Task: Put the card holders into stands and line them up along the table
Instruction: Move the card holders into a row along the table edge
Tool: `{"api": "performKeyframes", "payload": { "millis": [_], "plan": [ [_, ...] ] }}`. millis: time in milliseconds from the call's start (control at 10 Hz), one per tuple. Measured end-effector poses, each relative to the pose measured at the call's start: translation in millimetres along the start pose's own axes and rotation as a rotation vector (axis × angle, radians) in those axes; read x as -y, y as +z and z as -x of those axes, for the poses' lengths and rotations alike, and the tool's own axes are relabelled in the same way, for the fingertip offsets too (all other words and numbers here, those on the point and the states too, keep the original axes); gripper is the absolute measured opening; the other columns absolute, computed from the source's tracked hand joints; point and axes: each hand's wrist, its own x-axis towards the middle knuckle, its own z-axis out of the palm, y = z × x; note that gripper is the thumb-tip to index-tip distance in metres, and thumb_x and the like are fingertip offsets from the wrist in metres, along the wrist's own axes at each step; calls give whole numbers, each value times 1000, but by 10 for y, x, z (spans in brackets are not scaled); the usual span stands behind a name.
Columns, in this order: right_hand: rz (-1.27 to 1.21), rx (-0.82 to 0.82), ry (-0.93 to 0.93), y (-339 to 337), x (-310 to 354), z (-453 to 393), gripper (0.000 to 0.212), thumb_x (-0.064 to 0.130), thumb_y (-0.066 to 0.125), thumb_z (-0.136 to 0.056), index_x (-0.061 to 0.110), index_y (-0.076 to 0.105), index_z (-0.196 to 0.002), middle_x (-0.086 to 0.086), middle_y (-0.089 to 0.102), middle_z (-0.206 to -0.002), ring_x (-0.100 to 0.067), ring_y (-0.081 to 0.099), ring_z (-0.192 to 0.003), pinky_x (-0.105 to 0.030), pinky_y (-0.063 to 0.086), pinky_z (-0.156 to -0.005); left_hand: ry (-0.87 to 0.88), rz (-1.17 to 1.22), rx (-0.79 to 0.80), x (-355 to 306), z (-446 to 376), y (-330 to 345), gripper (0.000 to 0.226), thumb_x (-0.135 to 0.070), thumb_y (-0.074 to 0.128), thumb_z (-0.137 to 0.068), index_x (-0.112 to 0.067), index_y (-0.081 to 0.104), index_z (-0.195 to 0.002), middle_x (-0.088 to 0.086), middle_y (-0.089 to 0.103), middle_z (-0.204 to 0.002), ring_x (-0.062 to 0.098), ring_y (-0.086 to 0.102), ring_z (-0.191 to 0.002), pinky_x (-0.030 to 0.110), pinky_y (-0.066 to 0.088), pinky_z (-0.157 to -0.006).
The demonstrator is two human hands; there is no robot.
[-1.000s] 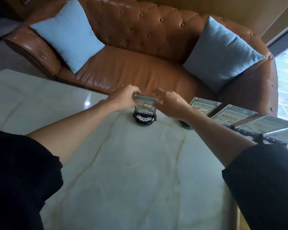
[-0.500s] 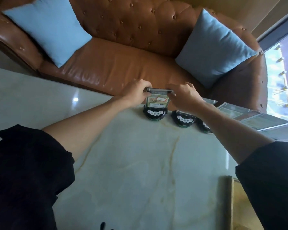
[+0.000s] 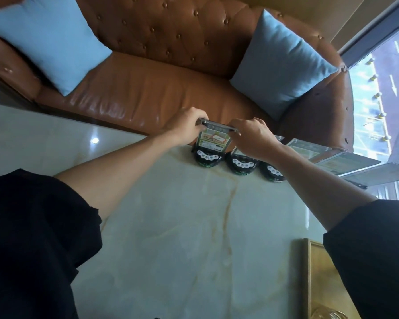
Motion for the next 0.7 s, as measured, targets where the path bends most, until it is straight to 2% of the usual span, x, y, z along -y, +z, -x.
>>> {"api": "performKeyframes", "payload": {
  "millis": [200, 300, 400, 600, 700],
  "plan": [
    [-22, 2, 6, -29, 58, 11, 29, 18, 41, -98, 20, 65, -114, -6, 74, -94, -31, 66, -89, -43, 43, -96, -20, -5, 15, 8, 9, 0, 13, -13, 63, -90, -15, 72, -99, 2, 72, -94, 21, 63, -84, 28, 43, -66],
    [-15, 27, 29, -41, 57, 2, 28, 20, 42, -99, 19, 63, -117, -5, 72, -93, -29, 65, -89, -42, 41, -95, -28, 0, 47, 17, 9, -14, 12, -15, 64, -89, -17, 71, -99, 0, 72, -95, 21, 65, -85, 27, 44, -67],
    [-7, 21, 17, -52, 26, 6, 29, 28, 48, -97, 22, 58, -123, -2, 72, -99, -27, 65, -96, -44, 38, -101, -36, -27, 94, -26, 30, -72, 18, -19, 66, -88, -18, 69, -106, -2, 69, -98, 22, 66, -94, 26, 42, -69],
    [-26, -39, 22, -206, 33, 174, 38, 42, 52, -93, 24, 58, -125, 1, 67, -116, -25, 61, -110, -46, 38, -104, -13, -78, 80, -181, 115, -216, 52, -33, 71, -88, -13, 56, -133, 7, 60, -129, 24, 58, -119, 27, 41, -86],
    [-20, -102, 74, -361, -11, 458, 40, 49, 50, -90, 31, 57, -126, 2, 61, -129, -25, 54, -122, -49, 37, -107, 17, -106, 91, -439, 271, -246, 62, -38, 67, -90, -11, 46, -143, 9, 50, -140, 25, 52, -126, 33, 42, -96]
  ]
}}
